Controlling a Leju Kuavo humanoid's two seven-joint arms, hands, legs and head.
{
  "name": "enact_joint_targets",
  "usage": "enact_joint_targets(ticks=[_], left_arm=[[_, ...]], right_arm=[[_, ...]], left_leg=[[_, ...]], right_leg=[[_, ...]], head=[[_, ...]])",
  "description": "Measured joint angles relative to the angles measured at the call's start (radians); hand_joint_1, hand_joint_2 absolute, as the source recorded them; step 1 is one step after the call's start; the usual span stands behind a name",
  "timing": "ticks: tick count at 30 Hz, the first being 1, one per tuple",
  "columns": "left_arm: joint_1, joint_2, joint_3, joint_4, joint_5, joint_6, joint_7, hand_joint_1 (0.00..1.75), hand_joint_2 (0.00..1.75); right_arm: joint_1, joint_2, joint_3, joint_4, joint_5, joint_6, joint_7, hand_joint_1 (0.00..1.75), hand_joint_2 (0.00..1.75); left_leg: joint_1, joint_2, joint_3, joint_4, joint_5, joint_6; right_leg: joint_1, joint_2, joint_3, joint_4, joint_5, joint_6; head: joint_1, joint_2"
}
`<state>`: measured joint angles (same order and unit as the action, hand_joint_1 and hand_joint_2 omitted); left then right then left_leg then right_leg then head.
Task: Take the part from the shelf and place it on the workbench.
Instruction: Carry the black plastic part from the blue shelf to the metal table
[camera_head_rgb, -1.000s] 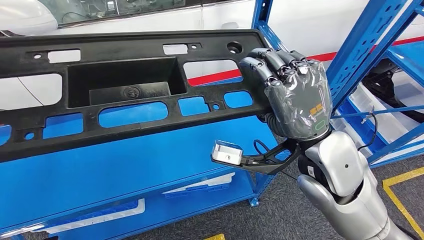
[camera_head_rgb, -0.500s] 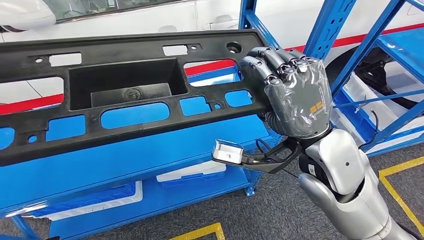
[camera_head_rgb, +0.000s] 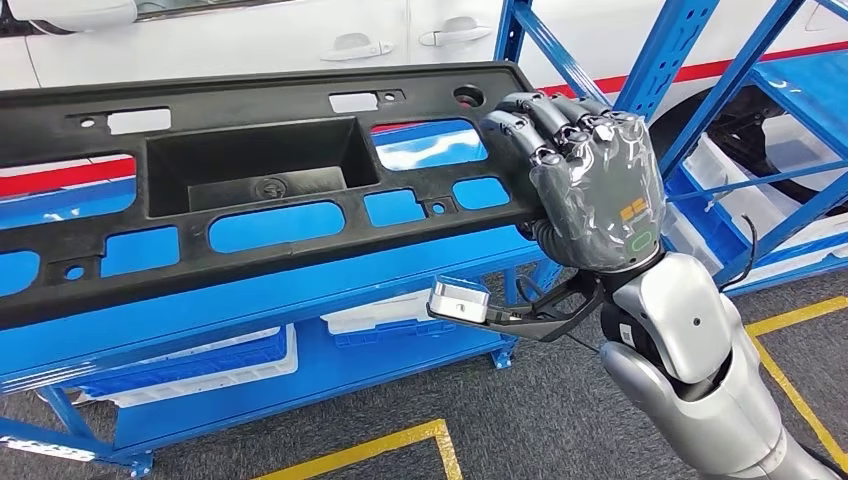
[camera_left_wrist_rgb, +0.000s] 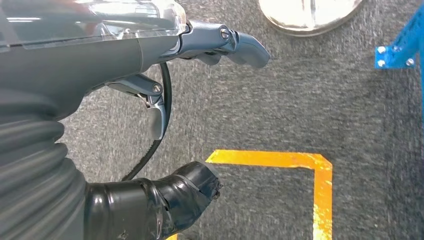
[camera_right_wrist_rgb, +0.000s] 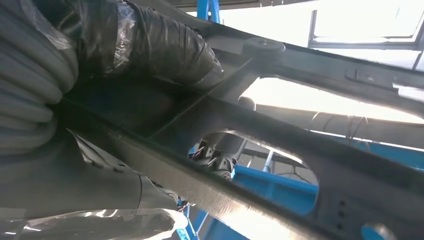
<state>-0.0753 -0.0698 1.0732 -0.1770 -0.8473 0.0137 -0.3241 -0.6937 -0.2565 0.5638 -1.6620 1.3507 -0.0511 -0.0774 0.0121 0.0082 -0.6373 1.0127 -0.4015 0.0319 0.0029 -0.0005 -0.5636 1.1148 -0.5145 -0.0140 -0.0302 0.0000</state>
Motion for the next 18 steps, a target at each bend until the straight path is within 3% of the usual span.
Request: enact_joint_targets(ticks=[2, 5, 7, 9, 10, 11, 12, 14, 15, 16, 18], left_arm=[[0.000, -0.003, 0.001, 0.000, 0.000, 0.002, 0.000, 0.00, 1.75], [0.001, -0.004, 0.001, 0.000, 0.000, 0.003, 0.000, 0.00, 1.75], [0.001, -0.004, 0.001, 0.000, 0.000, 0.004, 0.001, 0.00, 1.75], [0.001, 0.000, 0.001, 0.000, 0.000, 0.004, 0.001, 0.00, 1.75], [0.001, 0.001, 0.001, 0.000, 0.000, 0.005, 0.002, 0.00, 1.75], [0.001, 0.002, 0.001, 0.000, 0.000, 0.005, 0.002, 0.00, 1.75], [0.001, 0.002, 0.001, 0.000, -0.001, 0.005, 0.003, 0.00, 1.75], [0.000, 0.003, 0.002, 0.000, -0.002, 0.006, 0.003, 0.00, 1.75], [-0.001, 0.002, 0.002, 0.000, -0.002, 0.007, 0.003, 0.00, 1.75], [-0.002, 0.003, 0.002, -0.001, -0.003, 0.007, 0.003, 0.00, 1.75], [-0.003, 0.002, 0.002, -0.001, -0.006, 0.008, 0.004, 0.00, 1.75]], right_arm=[[-0.003, 0.000, 0.000, 0.000, 0.000, 0.000, 0.000, 1.75, 1.75], [-0.007, -0.001, 0.000, 0.001, -0.001, 0.000, 0.000, 1.75, 1.75], [-0.009, -0.001, 0.001, 0.002, -0.001, 0.000, 0.000, 1.75, 1.75], [-0.010, -0.001, 0.003, 0.003, -0.001, 0.000, 0.000, 1.75, 1.75], [-0.009, -0.001, 0.003, 0.003, -0.001, 0.000, 0.000, 1.75, 1.75], [-0.008, -0.001, 0.004, 0.005, -0.002, 0.000, 0.000, 1.75, 1.75], [-0.007, -0.001, 0.004, 0.006, -0.002, 0.000, 0.000, 1.75, 1.75], [-0.006, -0.001, 0.004, 0.008, -0.004, 0.000, 0.000, 1.75, 1.75], [-0.006, -0.001, 0.004, 0.008, -0.004, 0.000, 0.000, 1.75, 1.75], [-0.006, -0.002, 0.004, 0.008, -0.005, 0.000, 0.000, 1.75, 1.75], [-0.005, -0.002, 0.004, 0.010, -0.007, 0.000, 0.000, 1.75, 1.75]], left_leg=[[0.001, 0.000, -0.006, -0.002, 0.015, -0.011], [0.002, 0.000, -0.012, -0.009, 0.027, -0.029], [0.001, -0.003, -0.033, 0.037, -0.031, -0.037], [0.005, -0.004, -0.062, 0.149, -0.128, -0.045], [0.007, -0.004, -0.073, 0.209, -0.157, -0.050], [0.009, -0.004, -0.074, 0.250, -0.163, -0.055], [0.012, -0.004, -0.062, 0.263, -0.148, -0.060], [0.020, -0.004, 0.014, 0.186, -0.096, -0.070], [0.021, -0.006, 0.065, 0.118, -0.090, -0.076], [0.021, -0.009, 0.105, 0.059, -0.096, -0.073], [0.017, -0.014, 0.137, 0.002, -0.117, -0.060]], right_leg=[[0.008, -0.003, 0.062, -0.098, -0.004, -0.013], [0.006, -0.008, 0.058, -0.129, 0.022, -0.023], [-0.003, -0.012, 0.041, -0.146, 0.052, -0.033], [-0.004, -0.013, 0.015, -0.146, 0.076, -0.037], [-0.005, -0.013, -0.001, -0.144, 0.087, -0.034], [-0.006, -0.013, -0.017, -0.140, 0.097, -0.031], [-0.008, -0.014, -0.034, -0.135, 0.106, -0.027], [-0.014, -0.014, -0.067, -0.118, 0.120, -0.015], [-0.014, -0.014, -0.082, -0.108, 0.125, -0.009], [-0.014, -0.013, -0.093, -0.098, 0.130, -0.002], [-0.010, -0.013, -0.104, -0.088, 0.142, 0.009]], head=[[0.000, 0.000], [0.000, 0.000], [-0.001, 0.000], [-0.002, 0.000], [-0.002, 0.000], [-0.002, 0.000], [-0.002, 0.000], [-0.002, 0.000], [-0.002, 0.000], [-0.002, 0.000], [-0.001, 0.000]])
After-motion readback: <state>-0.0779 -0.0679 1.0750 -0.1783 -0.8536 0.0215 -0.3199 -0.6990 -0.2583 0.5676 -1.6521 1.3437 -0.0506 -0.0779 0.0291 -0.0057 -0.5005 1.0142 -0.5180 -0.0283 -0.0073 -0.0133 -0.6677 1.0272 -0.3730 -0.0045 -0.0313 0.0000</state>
